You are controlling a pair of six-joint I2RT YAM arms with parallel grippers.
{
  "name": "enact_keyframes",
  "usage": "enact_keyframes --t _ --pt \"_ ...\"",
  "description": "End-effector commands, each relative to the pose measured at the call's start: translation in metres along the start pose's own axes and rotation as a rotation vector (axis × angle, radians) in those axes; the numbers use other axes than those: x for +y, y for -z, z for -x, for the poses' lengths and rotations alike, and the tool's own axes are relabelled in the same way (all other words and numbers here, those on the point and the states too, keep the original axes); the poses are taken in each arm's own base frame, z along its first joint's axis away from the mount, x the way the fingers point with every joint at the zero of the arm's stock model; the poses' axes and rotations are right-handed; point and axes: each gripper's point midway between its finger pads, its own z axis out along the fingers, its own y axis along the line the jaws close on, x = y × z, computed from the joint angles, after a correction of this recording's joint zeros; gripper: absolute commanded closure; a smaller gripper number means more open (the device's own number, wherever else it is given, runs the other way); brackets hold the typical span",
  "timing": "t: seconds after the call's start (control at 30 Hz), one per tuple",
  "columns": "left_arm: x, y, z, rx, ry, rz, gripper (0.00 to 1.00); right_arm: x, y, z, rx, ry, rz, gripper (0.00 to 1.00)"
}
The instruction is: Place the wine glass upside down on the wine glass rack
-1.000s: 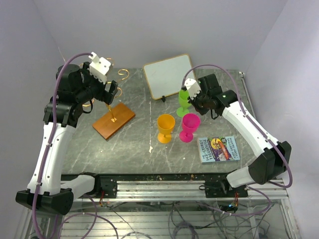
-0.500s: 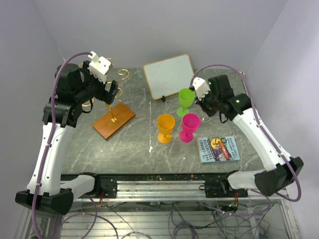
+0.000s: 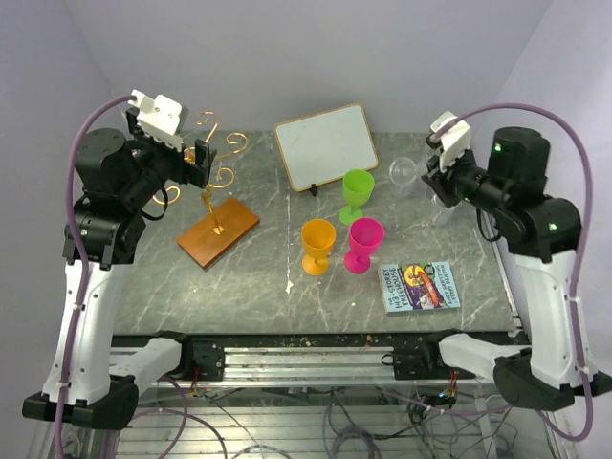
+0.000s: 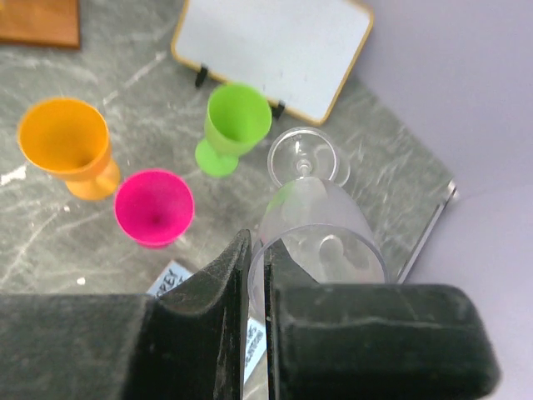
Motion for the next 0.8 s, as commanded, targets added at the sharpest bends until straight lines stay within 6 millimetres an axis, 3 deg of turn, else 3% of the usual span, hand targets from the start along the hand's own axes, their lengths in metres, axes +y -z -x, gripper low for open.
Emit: enact_keyframes --t 0.0,0.2,0.37,0.5,0.63,0.77 --pt "0.01 0.004 0.023 -0.088 0.072 0.072 0.01 -0.001 0.022 0.042 -0.168 0.079 0.012 1.0" --pt "0.006 0.006 0.024 -0.077 0.102 0.058 0.01 -0.022 0.025 0.1 -0.33 0.126 -0.027 1.0" --pt "0.007 0.006 0.024 -0.074 0.119 0.059 0.01 -0.024 0.003 0.137 -0.42 0.119 0.054 1.0" --pt "0.011 0.004 0.022 -0.082 0.159 0.049 0.01 -0.018 -0.016 0.158 -0.449 0.082 0.162 1.0" --pt "0.013 0.006 0.022 -0.083 0.177 0.045 0.01 -0.02 -0.016 0.18 -0.51 0.053 0.189 1.0" --pt "0.008 0.006 0.022 -0.094 0.211 0.022 0.01 -0.018 -0.019 0.186 -0.573 0.01 0.184 1.0"
